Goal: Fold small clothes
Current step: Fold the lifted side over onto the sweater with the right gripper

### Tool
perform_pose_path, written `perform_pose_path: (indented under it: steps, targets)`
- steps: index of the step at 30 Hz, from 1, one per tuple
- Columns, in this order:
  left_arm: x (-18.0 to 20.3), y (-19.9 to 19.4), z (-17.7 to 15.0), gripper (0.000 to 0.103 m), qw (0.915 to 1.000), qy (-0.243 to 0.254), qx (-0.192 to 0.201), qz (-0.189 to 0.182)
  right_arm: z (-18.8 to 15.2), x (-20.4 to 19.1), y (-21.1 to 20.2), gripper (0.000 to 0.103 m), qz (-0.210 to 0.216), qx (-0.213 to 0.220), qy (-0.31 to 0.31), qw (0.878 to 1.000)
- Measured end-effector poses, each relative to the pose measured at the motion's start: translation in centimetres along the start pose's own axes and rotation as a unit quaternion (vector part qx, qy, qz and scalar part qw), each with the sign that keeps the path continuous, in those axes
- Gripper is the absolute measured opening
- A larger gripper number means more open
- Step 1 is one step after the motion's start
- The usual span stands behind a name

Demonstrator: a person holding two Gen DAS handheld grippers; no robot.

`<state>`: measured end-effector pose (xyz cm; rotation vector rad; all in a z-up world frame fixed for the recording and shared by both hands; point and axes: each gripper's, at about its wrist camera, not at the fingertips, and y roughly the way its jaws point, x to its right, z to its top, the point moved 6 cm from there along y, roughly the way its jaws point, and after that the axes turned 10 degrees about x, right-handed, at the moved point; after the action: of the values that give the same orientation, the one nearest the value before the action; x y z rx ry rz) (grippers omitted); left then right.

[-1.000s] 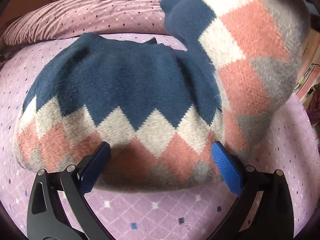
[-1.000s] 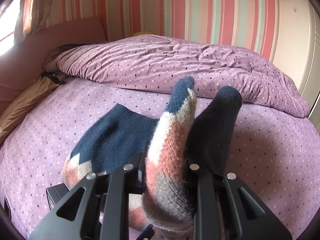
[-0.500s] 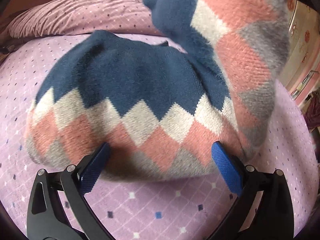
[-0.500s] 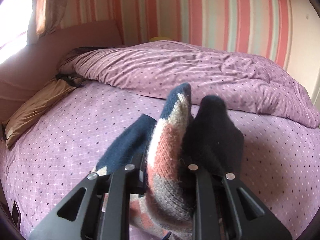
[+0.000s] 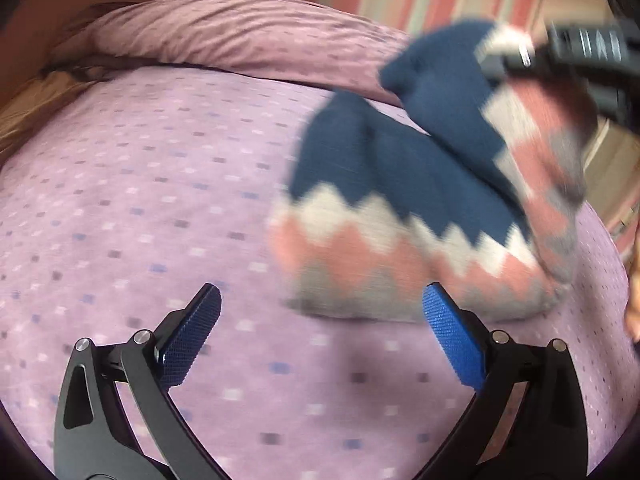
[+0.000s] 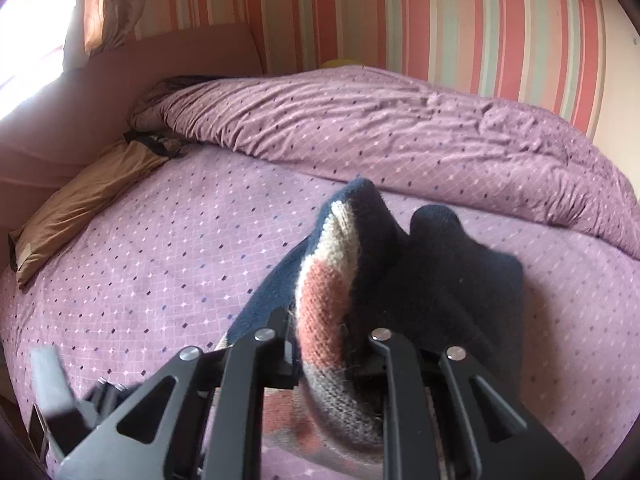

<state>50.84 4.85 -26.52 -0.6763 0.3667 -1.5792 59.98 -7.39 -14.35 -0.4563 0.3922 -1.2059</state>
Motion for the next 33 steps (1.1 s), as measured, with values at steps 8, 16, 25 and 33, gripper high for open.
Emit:
perform_pose_path:
  steps: [8, 16, 25, 33]
  targets:
    - [-6.8, -1.0, 1.1, 0.1, 0.9987, -0.009, 0.007, 0.049, -4.2, -3.3, 3.7, 0.015, -0.009, -0.024, 0.038, 0.999]
    - [-10.2, -1.4, 2.6, 0.1, 0.9968, 0.003, 0.023, 0.076, -8.1, -5.8, 5.6, 0.016, -0.035, -0.043, 0.044, 0.997]
    - [-13.0, -1.2, 3.9, 0.1, 0.9953, 0.012, 0.038, 0.089, -10.3, -6.6, 7.3, 0.016, -0.062, -0.051, 0.048, 0.996]
    - [-14.4, -0.5, 4.3, 0.1, 0.9944, 0.016, 0.034, 0.099, -10.4, -7.2, 7.9, 0.017, -0.086, -0.065, 0.027, 0.994]
